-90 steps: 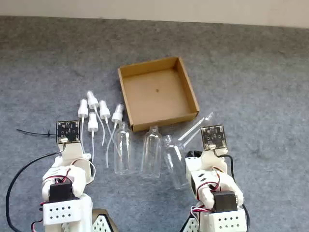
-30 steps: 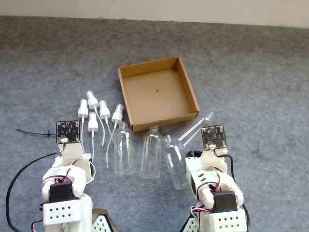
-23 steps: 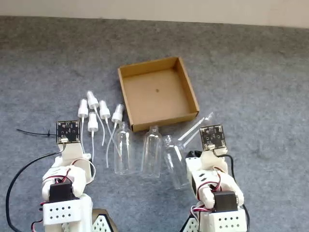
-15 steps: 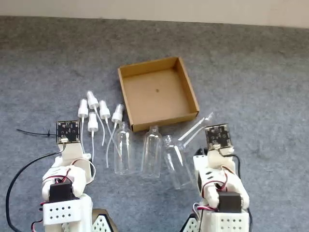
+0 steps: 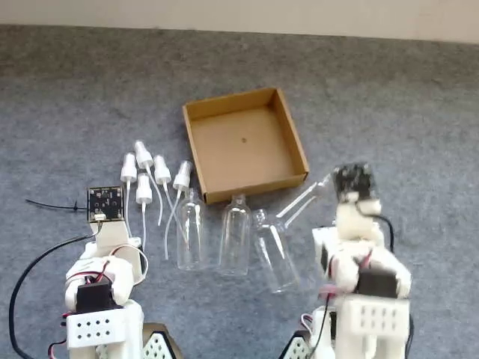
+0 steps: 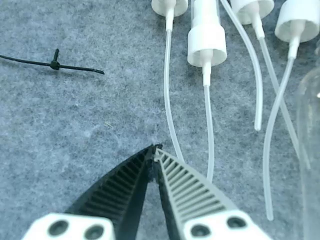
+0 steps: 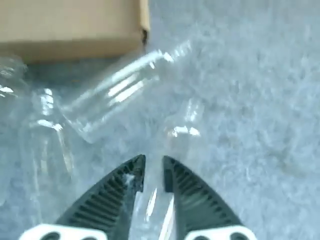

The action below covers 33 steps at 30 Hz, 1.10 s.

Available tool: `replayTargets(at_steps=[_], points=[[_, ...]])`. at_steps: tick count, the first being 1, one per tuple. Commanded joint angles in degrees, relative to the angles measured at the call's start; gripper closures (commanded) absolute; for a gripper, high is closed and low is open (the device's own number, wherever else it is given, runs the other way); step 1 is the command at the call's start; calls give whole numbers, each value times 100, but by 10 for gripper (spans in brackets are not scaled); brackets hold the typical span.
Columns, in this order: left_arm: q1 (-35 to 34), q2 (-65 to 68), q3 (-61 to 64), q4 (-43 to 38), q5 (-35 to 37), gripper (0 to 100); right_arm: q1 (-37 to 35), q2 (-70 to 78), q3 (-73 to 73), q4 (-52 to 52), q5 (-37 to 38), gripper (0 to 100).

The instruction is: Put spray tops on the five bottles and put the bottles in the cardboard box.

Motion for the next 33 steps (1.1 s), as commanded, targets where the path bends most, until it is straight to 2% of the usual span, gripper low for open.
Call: replayTargets(at_steps=[1, 6, 9, 15, 17, 20, 22, 26, 33], points=[[-48, -22, 145, 44, -44, 995, 189, 1692, -1024, 259, 79, 841], [-48, -22, 145, 44, -44, 995, 198, 3099, -1525, 303, 70, 738], [-48, -22, 145, 44, -44, 995, 136, 3477, -1473, -119, 53, 712], [-40, -22, 145, 44, -44, 995, 40, 3952, -1103, -716, 79, 717], [-57, -22, 145, 44, -44, 995, 119, 4101, -1077, -892, 79, 762], [-66, -22, 145, 44, -44, 995, 576, 4347, -1059, -1429, 114, 875], [-66, -22, 145, 44, -44, 995, 1007, 4576, -1095, -1789, 475, 929], [-66, -22, 145, 44, -44, 995, 1930, 5121, -1174, -1886, 1284, 936], [-66, -22, 145, 44, -44, 995, 3248, 6352, -3125, -1516, 2338, 936]])
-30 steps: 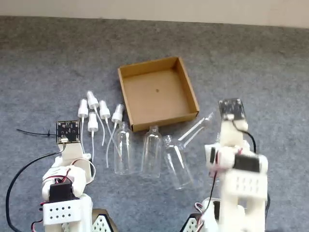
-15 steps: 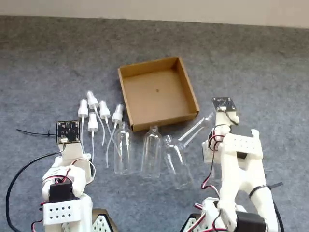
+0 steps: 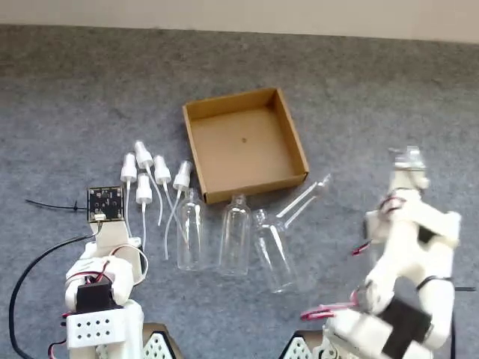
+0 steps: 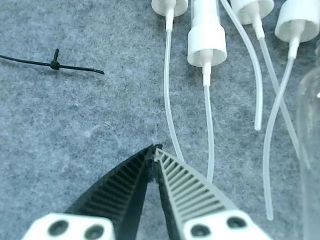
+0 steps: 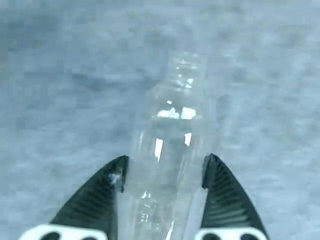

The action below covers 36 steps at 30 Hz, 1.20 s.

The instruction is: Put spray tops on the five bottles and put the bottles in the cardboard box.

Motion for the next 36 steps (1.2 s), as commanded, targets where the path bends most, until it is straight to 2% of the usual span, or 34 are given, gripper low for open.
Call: replayTargets(at_steps=[1, 4, 8, 13, 16, 20, 27, 36], points=[[-66, -22, 145, 44, -44, 995, 585, 673, -1209, 479, 651, 936], [-66, -22, 145, 44, -44, 995, 725, 1297, -2123, 1095, 1204, 935], [-66, -22, 145, 44, -44, 995, 743, 1842, -2914, 1209, 1468, 920], [-48, -22, 145, 44, -44, 995, 699, 1912, -2923, 1376, 1442, 788], [-48, -22, 145, 44, -44, 995, 673, 1912, -2932, 1402, 1433, 749], [-48, -22, 145, 44, -44, 995, 409, 1912, -2967, 1411, 897, 736], [-48, -22, 145, 44, -44, 995, -127, 1912, -3143, 1429, 466, 735], [-48, -22, 145, 44, -44, 995, -295, 1947, -3741, 1684, 299, 736]])
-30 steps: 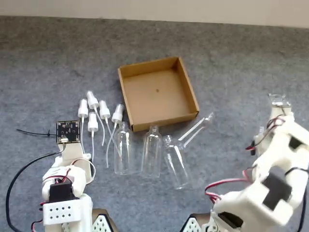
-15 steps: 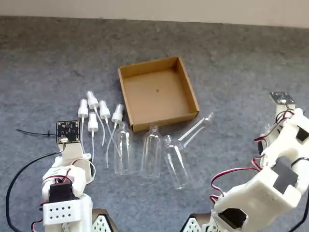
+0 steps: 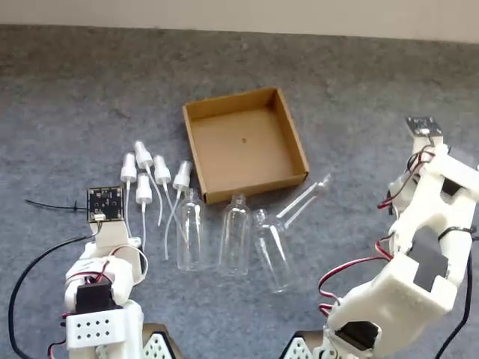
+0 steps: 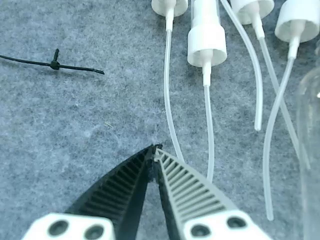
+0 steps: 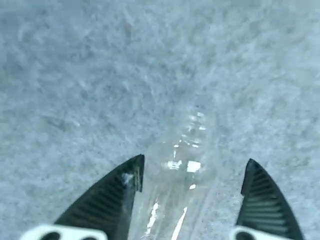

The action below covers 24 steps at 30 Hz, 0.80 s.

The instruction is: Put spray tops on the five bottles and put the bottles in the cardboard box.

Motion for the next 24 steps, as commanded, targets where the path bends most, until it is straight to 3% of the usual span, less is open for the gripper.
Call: replayTargets(at_steps=[1, 18, 24], points=[[-48, -22, 145, 44, -44, 995, -66, -31, -347, 22, -62, 736], [-48, -22, 145, 44, -44, 995, -22, -31, 198, 48, -97, 739], [-48, -22, 145, 44, -44, 995, -48, -31, 198, 48, -97, 817]])
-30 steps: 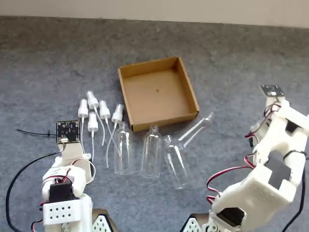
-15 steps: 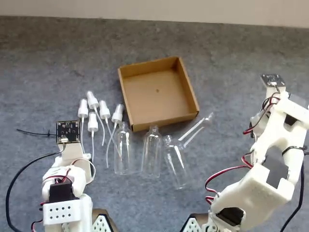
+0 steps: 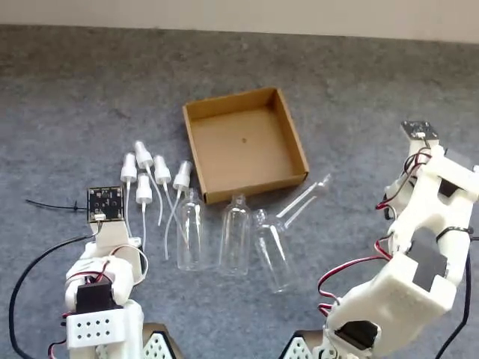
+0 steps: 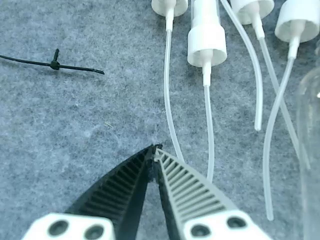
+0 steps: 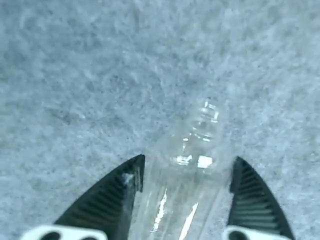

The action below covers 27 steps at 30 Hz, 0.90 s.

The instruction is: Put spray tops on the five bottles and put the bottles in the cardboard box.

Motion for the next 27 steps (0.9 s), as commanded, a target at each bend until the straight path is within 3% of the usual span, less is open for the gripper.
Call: replayTargets(at_steps=[1, 10, 13, 17, 19, 24, 27], points=[[-48, -22, 145, 44, -44, 995, -31, -31, -31, 4, -53, 818], [-66, -22, 145, 44, -44, 995, -4, -22, -31, 4, -738, 844], [-66, -22, 145, 44, -44, 995, -4, -31, -40, 4, -756, 906], [-75, -31, 145, 9, -149, 992, -13, -31, -66, 13, -738, 914], [-84, -31, 145, 0, -879, 992, -40, -66, -57, 57, -738, 914], [-453, -31, 75, -255, -3701, 992, -40, -84, -84, 101, -738, 919], [-593, -31, -330, -448, -3895, 993, -66, -101, -101, 453, -738, 964]])
